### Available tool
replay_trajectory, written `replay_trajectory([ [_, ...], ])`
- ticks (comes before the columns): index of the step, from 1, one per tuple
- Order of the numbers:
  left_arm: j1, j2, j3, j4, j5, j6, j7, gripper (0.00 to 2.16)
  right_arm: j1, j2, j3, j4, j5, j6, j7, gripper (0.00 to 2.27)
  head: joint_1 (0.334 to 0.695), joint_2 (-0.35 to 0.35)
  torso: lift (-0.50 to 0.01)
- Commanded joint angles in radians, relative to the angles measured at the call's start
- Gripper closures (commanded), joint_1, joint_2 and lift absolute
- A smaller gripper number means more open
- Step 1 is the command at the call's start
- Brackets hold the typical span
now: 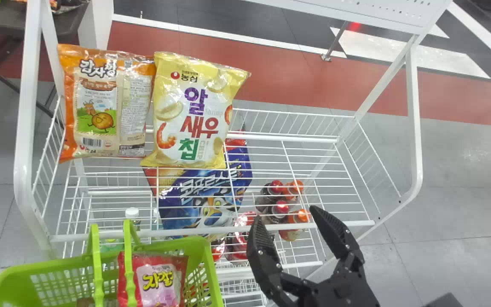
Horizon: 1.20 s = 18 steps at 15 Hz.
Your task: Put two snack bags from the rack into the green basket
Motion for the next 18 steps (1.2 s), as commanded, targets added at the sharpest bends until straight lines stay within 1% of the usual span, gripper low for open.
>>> replay_trajectory([
  [1,0.000,0.000,-0.001,0.001,-0.001,0.001,0.000,1.37,0.024,-0.012,-0.001,0.018,-0.003,-0.083,0.000,0.05,0.695,-0.350,-0.005],
  [7,0.011,-0.001,-0.004,0.001,-0.001,0.001,0.001,1.37,0.021,-0.023,-0.015,0.019,-0.041,-0.089,0.000,0.05,0.695,-0.350,-0.005],
  [18,0.006,0.000,-0.013,-0.003,-0.002,0.001,0.008,1.37,0.024,-0.024,-0.035,0.010,-0.052,-0.116,-0.002,0.05,0.695,-0.350,-0.005],
])
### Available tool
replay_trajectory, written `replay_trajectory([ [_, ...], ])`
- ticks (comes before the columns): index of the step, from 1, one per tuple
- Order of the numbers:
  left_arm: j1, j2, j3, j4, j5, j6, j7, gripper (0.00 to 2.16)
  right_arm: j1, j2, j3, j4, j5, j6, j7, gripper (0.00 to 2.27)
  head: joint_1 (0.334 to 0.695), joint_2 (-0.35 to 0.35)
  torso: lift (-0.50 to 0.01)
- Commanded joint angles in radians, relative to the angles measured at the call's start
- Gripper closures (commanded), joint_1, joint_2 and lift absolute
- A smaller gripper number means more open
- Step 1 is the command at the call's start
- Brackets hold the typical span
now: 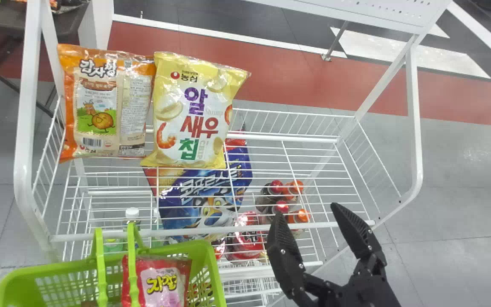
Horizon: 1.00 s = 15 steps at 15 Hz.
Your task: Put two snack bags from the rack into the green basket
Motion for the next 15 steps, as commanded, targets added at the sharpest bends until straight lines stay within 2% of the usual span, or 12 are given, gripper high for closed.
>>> replay_trajectory([
  [1,-0.004,0.002,-0.006,-0.003,-0.001,0.001,0.004,1.37,0.001,-0.001,-0.003,-0.006,-0.001,0.000,0.000,0.05,0.695,-0.350,-0.005],
  [15,-0.011,0.005,-0.009,0.006,-0.001,0.001,0.004,1.37,0.010,-0.008,-0.040,-0.012,-0.018,-0.009,0.008,0.05,0.695,-0.350,-0.005],
])
